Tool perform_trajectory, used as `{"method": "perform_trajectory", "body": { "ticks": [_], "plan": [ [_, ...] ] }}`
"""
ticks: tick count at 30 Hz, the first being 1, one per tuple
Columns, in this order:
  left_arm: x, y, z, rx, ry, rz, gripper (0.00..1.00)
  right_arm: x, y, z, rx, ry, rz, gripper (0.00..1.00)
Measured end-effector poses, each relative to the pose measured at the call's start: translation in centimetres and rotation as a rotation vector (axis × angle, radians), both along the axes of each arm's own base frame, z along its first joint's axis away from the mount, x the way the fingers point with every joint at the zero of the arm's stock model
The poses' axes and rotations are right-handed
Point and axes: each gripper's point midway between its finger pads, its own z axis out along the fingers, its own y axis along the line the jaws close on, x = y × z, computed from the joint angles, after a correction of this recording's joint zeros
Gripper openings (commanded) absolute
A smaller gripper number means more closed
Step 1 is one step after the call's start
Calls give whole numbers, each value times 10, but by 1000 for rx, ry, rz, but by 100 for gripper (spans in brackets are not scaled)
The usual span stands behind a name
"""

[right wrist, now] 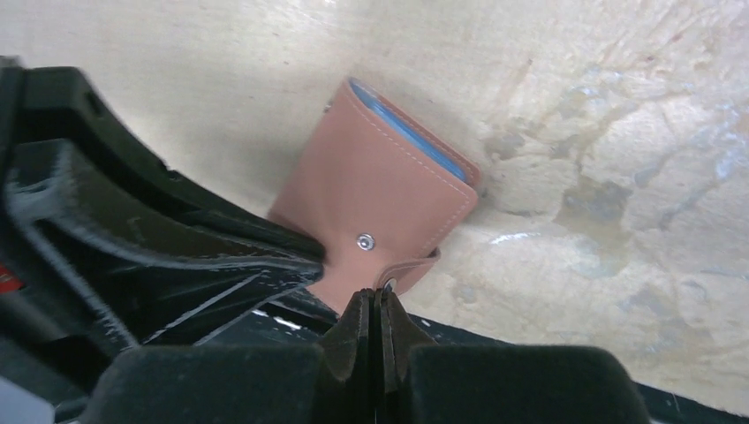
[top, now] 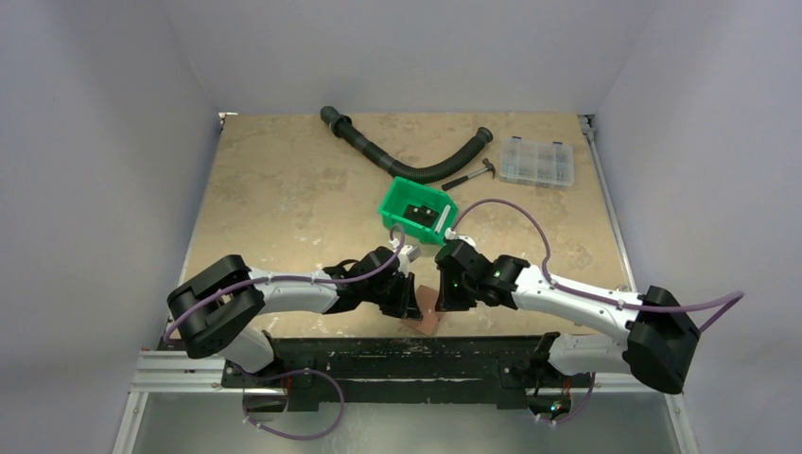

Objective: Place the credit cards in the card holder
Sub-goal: Close the card holder at the corner of the board.

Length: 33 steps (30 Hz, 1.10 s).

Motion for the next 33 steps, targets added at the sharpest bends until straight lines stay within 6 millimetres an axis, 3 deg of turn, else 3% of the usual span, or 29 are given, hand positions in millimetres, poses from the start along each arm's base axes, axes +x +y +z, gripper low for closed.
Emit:
{"method": "perform_trajectory", "body": {
  "ticks": [5,15,33],
  "plan": [
    [0,-2,0,-6,-3,-3,0,0,9,5,90,-32,8,0],
    [0,-3,0,-10,-5,-5,0,8,24,-7,117,-27,13,0],
    [0,-3,0,-15,-8,-4,0,2,30,-22,127,24,31,0]
  ]
}}
